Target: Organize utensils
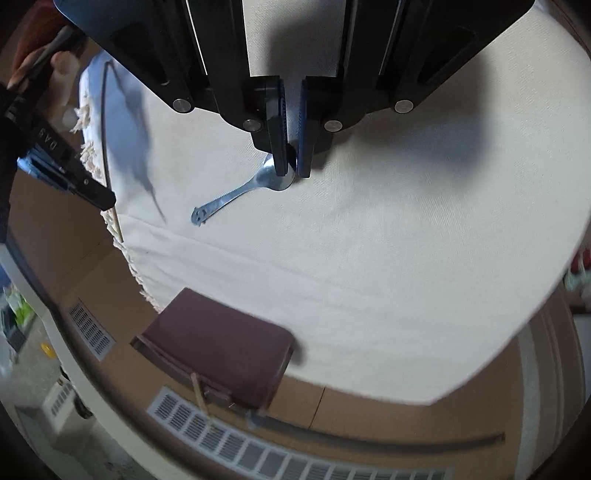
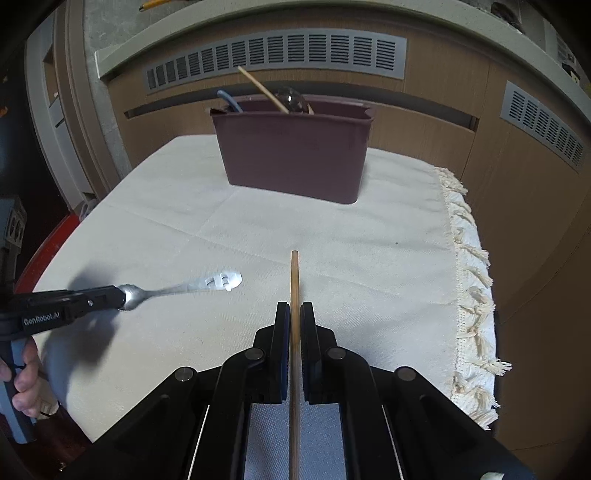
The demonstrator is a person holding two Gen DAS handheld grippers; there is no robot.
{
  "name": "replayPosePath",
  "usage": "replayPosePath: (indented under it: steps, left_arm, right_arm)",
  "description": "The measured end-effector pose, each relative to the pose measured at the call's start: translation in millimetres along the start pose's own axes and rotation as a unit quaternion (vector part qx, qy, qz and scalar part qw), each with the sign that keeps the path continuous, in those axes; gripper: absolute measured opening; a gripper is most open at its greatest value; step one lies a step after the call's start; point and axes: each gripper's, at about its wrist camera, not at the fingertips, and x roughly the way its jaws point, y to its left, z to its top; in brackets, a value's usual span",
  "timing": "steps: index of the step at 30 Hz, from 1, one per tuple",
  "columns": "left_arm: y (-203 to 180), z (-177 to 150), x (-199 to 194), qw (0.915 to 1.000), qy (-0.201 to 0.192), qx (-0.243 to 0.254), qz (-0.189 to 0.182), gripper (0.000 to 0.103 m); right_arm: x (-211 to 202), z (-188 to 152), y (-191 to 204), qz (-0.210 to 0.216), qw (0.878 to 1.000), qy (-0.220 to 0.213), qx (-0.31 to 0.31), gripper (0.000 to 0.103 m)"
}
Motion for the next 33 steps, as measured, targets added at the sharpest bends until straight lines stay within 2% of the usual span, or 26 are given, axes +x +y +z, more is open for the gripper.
replayPosePath:
  steps: [5,9,11,14,16,19,22,26,28,30,33]
  left_arm:
    - [-14.7,16.7,-36.5,0.9964,-0.070,0.048,0.011,0.001]
    - [-31.7,41.1,-67.3,0.9861,-0.132,0.096,0.031,0.001]
    - [-36.8,53.1,-77.0,0.9818,-0.149,0.114,0.032,0.001]
    - [-42.0,61.6,-83.3,0.9796,-0.156,0.122,0.032,0.001]
    - [-38.9,60.7,-79.2,0.9833,-0.141,0.112,0.026,0.001]
    - [-28.3,45.9,-57.3,0.9930,-0.071,0.094,0.013,0.003]
    - [-14.2,19.6,-30.7,0.9977,0.002,0.067,0.007,0.004]
    - [-16.3,-9.8,-11.6,0.9940,0.085,0.051,-0.046,0.004]
    - [-19.9,-19.1,-1.4,0.9899,0.121,0.047,-0.058,0.005]
    - [-19.7,-22.7,6.0,0.9892,0.133,0.039,-0.047,0.005]
    - [-11.2,-13.9,10.4,0.9915,0.122,0.009,-0.043,0.005]
  right_arm:
    - [-18.3,5.4,-13.8,0.009,1.000,-0.020,0.021,0.005]
    - [-28.4,10.2,-25.8,0.009,0.998,-0.038,0.039,0.005]
    - [-33.3,13.0,-29.0,0.009,0.998,-0.048,0.044,0.005]
    - [-38.1,16.5,-31.5,0.011,0.997,-0.060,0.048,0.005]
    - [-39.7,16.1,-30.2,0.005,0.997,-0.062,0.045,0.005]
    - [-38.9,10.9,-28.9,-0.001,0.997,-0.061,0.039,0.005]
    - [-29.7,2.9,-26.7,-0.006,0.998,-0.042,0.038,0.005]
    - [-16.1,-8.7,-23.8,-0.011,0.999,-0.018,0.042,0.005]
    - [-12.3,-13.0,-22.9,-0.013,0.999,-0.010,0.044,0.005]
    - [-13.7,-15.2,-22.7,-0.014,0.999,-0.013,0.048,0.005]
    - [-15.3,-18.1,-24.0,-0.005,0.998,-0.016,0.057,0.005]
